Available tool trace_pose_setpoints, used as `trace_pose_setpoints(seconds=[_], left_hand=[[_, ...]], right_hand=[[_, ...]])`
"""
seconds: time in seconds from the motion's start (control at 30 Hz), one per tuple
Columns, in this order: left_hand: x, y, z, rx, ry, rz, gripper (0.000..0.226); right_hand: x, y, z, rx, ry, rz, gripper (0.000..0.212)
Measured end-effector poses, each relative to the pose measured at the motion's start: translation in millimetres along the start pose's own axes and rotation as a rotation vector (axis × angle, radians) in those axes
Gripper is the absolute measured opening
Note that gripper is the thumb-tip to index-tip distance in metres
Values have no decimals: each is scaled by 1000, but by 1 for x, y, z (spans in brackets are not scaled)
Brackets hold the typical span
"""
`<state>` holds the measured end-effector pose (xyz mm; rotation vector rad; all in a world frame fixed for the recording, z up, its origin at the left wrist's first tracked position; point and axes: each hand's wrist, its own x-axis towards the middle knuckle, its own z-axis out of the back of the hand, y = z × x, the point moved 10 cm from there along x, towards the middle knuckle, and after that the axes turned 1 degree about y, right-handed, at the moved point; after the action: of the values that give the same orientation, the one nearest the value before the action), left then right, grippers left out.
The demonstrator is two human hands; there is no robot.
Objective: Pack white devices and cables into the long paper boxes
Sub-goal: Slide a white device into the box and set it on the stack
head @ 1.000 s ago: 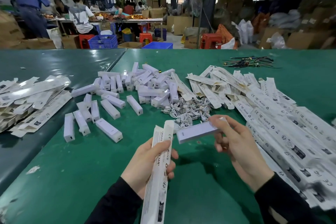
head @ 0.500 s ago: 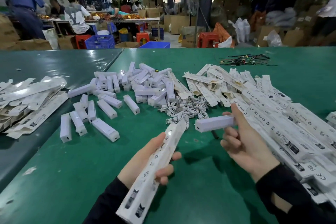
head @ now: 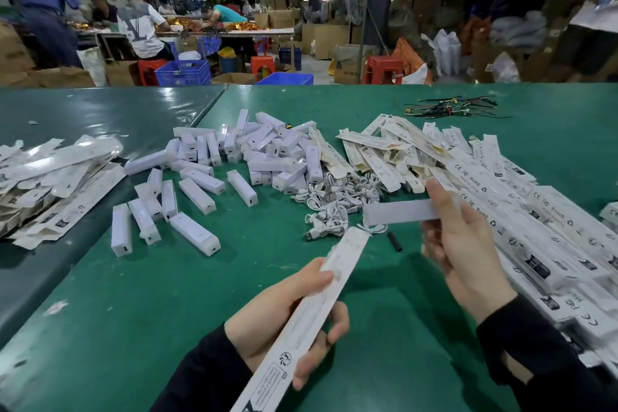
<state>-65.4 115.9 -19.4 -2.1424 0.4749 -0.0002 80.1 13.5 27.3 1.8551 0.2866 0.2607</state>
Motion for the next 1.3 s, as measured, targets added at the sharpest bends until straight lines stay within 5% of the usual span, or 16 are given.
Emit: trace_pose_setpoints(seconds=[0.2,0.33,0.47,0.77,1.2,1.3], left_hand=[[-2,4,-11,13,75,59,47],[-4,5,12,54,-145,-22,51],[-4,7,17,21,-188,-36,48],[-1,4,-11,108,95,1,38],[-1,10,-11,241,99,-11,44],[1,12,-9,256,69,-9,48]], right_hand=[[-3,8,-5,-162,3,120,33],[-2,9,-1,-235,-32,145,25],[-3,-3,-15,-291,105,65,27],[-2,-12,-22,-416,248,-56,32],[-4,-1,-25,-532,307,7,33],[-16,-13,-44,-578,404,-11,48]])
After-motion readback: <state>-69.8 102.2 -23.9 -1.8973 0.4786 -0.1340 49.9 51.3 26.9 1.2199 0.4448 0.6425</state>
